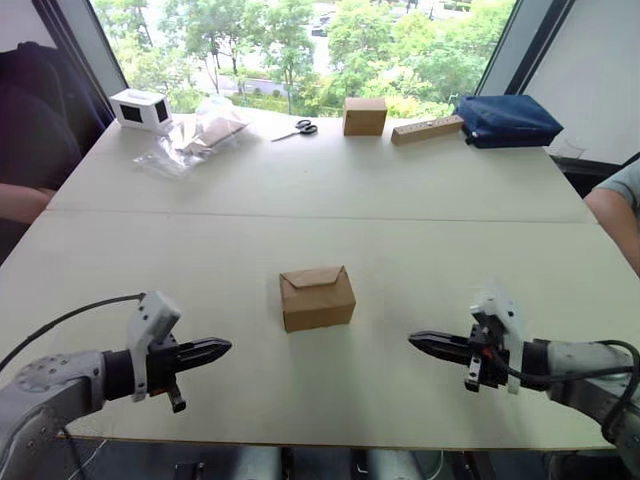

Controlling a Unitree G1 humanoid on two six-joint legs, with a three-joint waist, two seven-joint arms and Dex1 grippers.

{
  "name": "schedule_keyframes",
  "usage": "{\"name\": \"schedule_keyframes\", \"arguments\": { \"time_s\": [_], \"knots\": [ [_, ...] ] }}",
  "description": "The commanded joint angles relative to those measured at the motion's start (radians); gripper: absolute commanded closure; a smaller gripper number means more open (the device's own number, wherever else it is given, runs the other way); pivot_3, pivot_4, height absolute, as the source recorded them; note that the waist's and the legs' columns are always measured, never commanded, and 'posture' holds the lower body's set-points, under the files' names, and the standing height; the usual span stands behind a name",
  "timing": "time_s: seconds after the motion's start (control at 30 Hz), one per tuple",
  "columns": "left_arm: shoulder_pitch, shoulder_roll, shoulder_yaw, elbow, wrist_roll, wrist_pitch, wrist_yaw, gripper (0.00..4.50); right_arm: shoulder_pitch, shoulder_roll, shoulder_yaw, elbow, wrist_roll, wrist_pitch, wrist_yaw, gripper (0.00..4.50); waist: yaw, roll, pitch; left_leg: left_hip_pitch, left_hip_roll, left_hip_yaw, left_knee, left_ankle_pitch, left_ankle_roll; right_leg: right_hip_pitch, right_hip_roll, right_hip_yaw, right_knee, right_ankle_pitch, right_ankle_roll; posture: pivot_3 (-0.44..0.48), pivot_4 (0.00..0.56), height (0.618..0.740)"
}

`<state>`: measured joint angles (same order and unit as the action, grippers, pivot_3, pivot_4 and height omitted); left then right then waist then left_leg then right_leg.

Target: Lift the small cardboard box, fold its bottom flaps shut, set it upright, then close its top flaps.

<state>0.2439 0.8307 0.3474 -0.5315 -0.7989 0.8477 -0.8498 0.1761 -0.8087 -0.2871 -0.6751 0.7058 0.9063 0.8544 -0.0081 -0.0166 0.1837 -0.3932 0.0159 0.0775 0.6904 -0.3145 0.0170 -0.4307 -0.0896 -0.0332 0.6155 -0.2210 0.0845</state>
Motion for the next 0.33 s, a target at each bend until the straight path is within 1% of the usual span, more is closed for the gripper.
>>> {"name": "schedule_keyframes", "arguments": {
  "time_s": [0.03,0.1,0.27,0.33],
  "knots": [
    [-0.008,-0.014,0.031,0.017,-0.028,-0.004,0.005,4.45,0.018,-0.013,0.003,0.008,-0.022,-0.05,0.006,4.5,0.0,0.0,0.0,0.0,0.0,0.0,0.0,0.0,0.0,0.0,0.0,0.0,0.0,0.0,0.0,0.0,0.15,0.74],
    [-0.01,-0.007,0.004,0.021,-0.001,-0.028,-0.007,4.45,0.012,0.0,0.003,0.019,-0.013,-0.052,-0.008,4.5,0.0,0.0,0.0,0.0,0.0,0.0,0.0,0.0,0.0,0.0,0.0,0.0,0.0,0.0,0.0,0.0,0.15,0.74],
    [-0.029,-0.023,-0.022,0.017,-0.025,-0.018,-0.003,4.45,-0.018,0.009,-0.002,0.022,0.007,-0.046,-0.04,4.5,0.0,0.0,0.0,0.0,0.0,0.0,0.0,0.0,0.0,0.0,0.0,0.0,0.0,0.0,0.0,0.0,0.15,0.74],
    [-0.035,-0.022,-0.032,0.019,-0.015,-0.028,-0.006,4.45,-0.018,0.005,-0.003,0.022,0.01,-0.047,-0.042,4.5,0.0,0.0,0.0,0.0,0.0,0.0,0.0,0.0,0.0,0.0,0.0,0.0,0.0,0.0,0.0,0.0,0.15,0.74]
  ]
}}
